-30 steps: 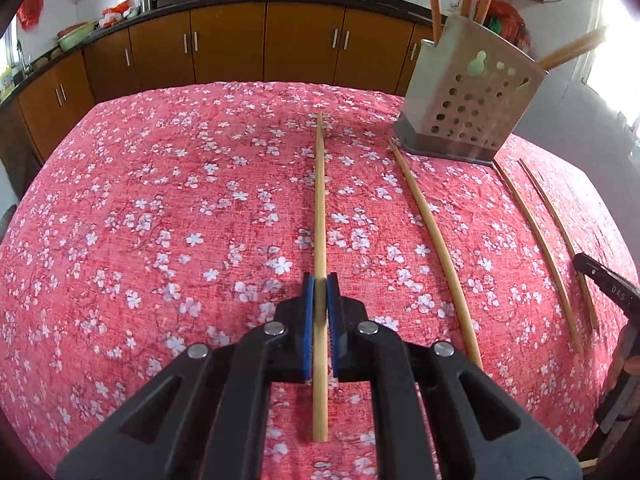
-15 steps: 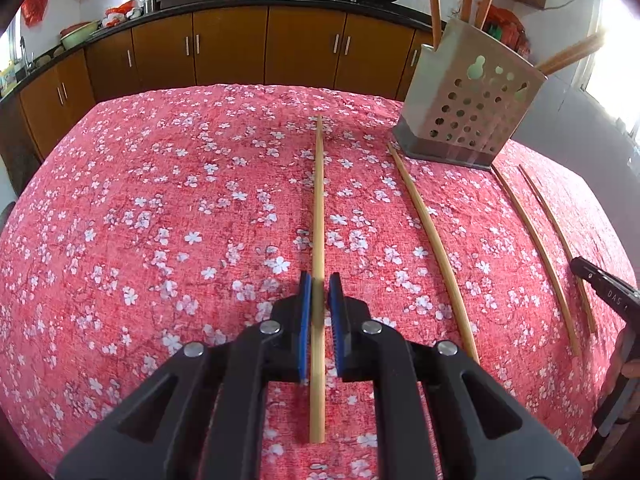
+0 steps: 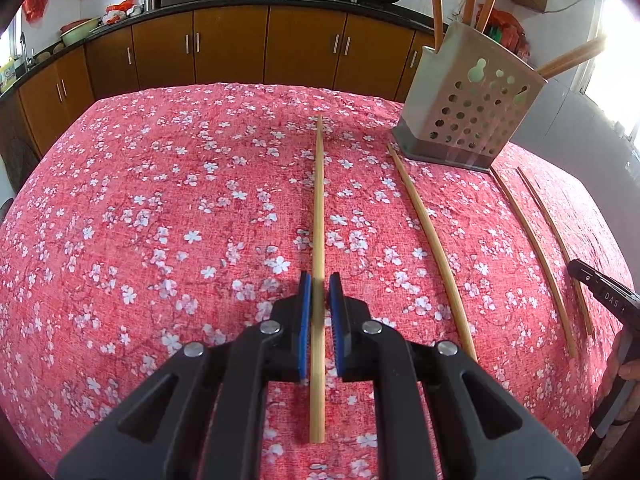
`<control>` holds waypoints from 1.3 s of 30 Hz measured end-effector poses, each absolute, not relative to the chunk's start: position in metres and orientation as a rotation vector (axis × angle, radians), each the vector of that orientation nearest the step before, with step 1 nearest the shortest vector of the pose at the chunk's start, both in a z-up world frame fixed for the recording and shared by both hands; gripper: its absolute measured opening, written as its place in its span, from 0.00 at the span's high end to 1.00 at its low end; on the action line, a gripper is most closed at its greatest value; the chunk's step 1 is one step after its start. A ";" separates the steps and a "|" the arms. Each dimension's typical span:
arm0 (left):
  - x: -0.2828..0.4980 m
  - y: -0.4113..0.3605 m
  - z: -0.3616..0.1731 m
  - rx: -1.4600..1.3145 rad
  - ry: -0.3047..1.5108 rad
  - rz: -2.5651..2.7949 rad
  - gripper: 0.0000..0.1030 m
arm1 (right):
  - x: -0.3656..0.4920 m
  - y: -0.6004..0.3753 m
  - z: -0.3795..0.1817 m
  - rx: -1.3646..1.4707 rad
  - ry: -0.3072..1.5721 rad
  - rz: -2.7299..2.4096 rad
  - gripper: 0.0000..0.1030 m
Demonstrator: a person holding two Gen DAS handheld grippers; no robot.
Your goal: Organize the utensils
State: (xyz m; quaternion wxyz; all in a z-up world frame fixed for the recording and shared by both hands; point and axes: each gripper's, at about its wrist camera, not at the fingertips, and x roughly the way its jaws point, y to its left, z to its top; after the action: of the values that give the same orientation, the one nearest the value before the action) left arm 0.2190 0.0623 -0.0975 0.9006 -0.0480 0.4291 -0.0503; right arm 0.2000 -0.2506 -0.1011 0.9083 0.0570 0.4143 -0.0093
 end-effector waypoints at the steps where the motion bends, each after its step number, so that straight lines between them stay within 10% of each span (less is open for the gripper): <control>1: 0.219 0.062 -0.098 -0.100 0.888 -0.105 0.89 | 0.200 -0.250 -0.101 0.119 0.855 -0.018 0.91; 39: 0.220 0.061 -0.098 -0.099 0.889 -0.103 0.88 | 0.199 -0.252 -0.101 0.129 0.854 -0.019 0.91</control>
State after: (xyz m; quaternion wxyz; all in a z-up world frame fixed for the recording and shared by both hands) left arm 0.2199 0.0612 -0.0980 0.9003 -0.0479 0.4297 -0.0498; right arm 0.1988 -0.2518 -0.1011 0.9082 0.0625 0.4137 -0.0092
